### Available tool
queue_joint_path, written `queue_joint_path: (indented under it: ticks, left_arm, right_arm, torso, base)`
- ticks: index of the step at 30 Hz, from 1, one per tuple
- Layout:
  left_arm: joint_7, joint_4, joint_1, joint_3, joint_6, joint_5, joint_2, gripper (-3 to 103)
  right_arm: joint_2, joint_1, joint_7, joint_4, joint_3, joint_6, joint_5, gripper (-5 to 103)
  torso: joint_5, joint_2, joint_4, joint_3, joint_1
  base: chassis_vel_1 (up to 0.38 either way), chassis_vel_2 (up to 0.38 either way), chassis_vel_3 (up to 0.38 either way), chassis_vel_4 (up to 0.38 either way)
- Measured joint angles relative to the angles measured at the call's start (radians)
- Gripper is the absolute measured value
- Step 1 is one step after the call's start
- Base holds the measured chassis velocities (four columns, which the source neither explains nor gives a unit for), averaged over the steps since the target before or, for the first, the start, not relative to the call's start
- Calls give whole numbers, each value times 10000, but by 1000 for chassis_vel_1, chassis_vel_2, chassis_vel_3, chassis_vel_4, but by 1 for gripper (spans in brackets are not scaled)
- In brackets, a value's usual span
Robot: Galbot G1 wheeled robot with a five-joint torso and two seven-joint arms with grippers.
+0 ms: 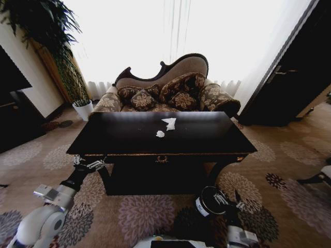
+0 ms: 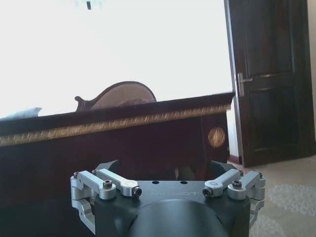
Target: Move to the front of the table and place the trash on the table into the trash bin.
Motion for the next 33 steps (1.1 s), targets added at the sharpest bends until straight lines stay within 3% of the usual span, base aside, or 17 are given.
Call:
queue_joint_path:
  ticks: [7,11,15,16,19,30,33]
  left_arm:
    - [0,0,0,0,0,0,0,100]
    - [0,0,0,0,0,0,0,100]
    - [0,0,0,0,0,0,0,100]
    - [0,0,0,0,0,0,0,100]
    - [0,0,0,0,0,0,0,100]
    - [0,0,0,0,0,0,0,100]
    - [0,0,0,0,0,0,0,100]
  right_arm:
    - [-515,-57,88,1052,453,-1014,880,100]
    - [-1182,335,121,1576,718,-1848,1252,100]
    - [-2306,1168,253,2333,813,-3102,1863,100]
    - [-2306,1168,253,2333,813,-3102,1863,100]
    - [-3500,1761,391,2624,589,-3708,1932,100]
    - [-5616,2925,834,2541,-491,-4877,2293,100]
    - [-6418,3395,970,2266,-770,-5506,3334,100]
  torso:
    - [-1,0,0,1,0]
    - [0,0,0,1,0]
    - [-1,0,1,1,0]
    - [-1,0,1,1,0]
    - [-2,-1,1,2,1]
    - [1,-1,0,1,1]
    - [1,-1,0,2,1]
  base:
    - [0,0,0,0]
    - [0,0,0,0]
    - [0,0,0,0]
    - [0,0,0,0]
    - [0,0,0,0]
    - [0,0,0,0]
    - [0,0,0,0]
